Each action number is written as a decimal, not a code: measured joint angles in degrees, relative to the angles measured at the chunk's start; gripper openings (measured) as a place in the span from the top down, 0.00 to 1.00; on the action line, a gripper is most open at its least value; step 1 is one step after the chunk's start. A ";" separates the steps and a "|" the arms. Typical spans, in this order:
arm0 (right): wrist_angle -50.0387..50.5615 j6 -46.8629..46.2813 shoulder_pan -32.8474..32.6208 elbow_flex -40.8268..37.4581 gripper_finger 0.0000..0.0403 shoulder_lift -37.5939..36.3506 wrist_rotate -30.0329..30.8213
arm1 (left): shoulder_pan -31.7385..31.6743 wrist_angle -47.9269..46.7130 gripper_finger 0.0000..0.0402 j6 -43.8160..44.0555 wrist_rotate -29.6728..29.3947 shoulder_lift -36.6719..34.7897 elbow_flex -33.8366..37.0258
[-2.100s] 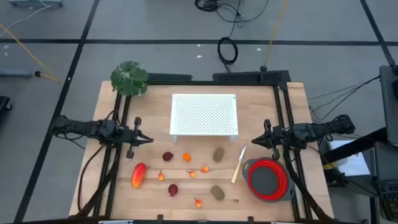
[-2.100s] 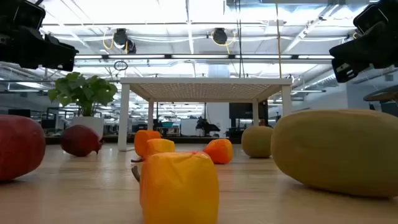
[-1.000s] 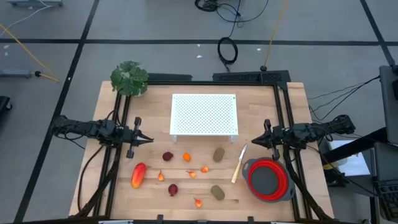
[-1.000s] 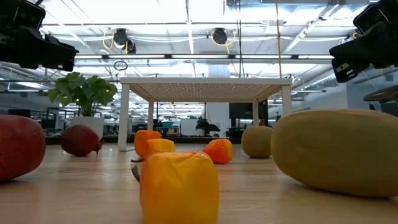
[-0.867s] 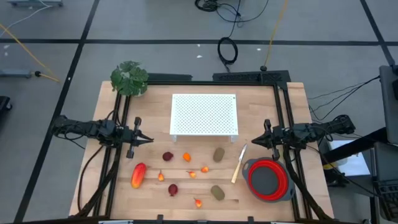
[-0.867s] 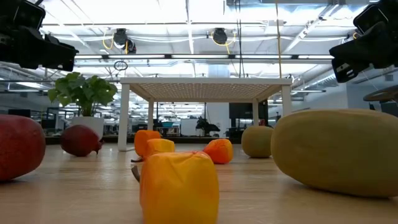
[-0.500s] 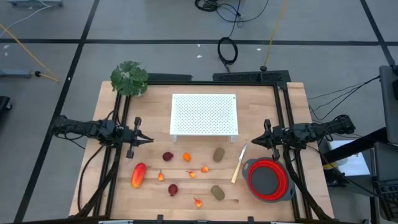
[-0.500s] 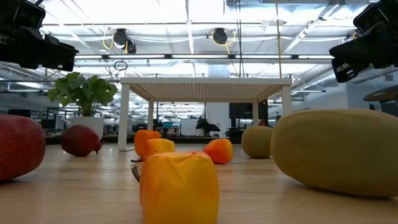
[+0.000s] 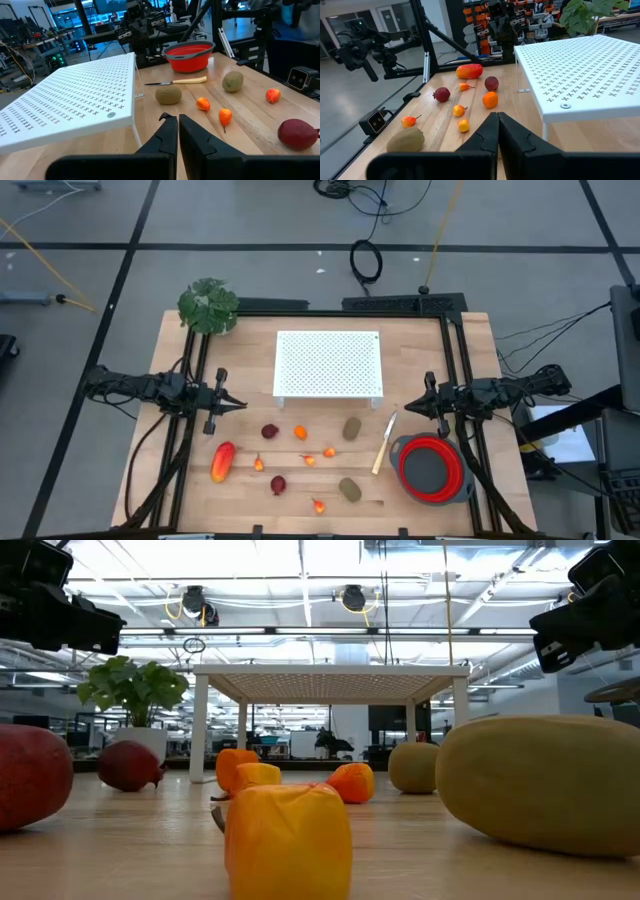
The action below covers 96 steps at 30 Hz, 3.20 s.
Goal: Pick & Place Fruit
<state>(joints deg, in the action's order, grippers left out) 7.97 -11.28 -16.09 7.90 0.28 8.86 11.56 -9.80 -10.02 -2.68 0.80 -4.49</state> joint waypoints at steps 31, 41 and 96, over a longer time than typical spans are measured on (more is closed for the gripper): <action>-6.36 -11.96 0.01 -0.26 1.00 -0.01 0.06 | 0.01 0.00 0.95 0.00 0.00 -0.01 0.00; -20.55 -18.17 -0.03 -0.16 1.00 -0.01 -0.04 | 0.01 0.00 0.95 -0.45 -0.33 -0.01 0.00; 48.11 -23.39 -0.24 37.85 1.00 43.29 -19.63 | 0.00 0.66 0.95 1.33 -0.85 0.00 0.00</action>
<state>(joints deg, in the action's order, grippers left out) 56.07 -34.67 -16.33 45.75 43.57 -10.77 11.55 -9.15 -8.69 -3.53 0.80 -4.49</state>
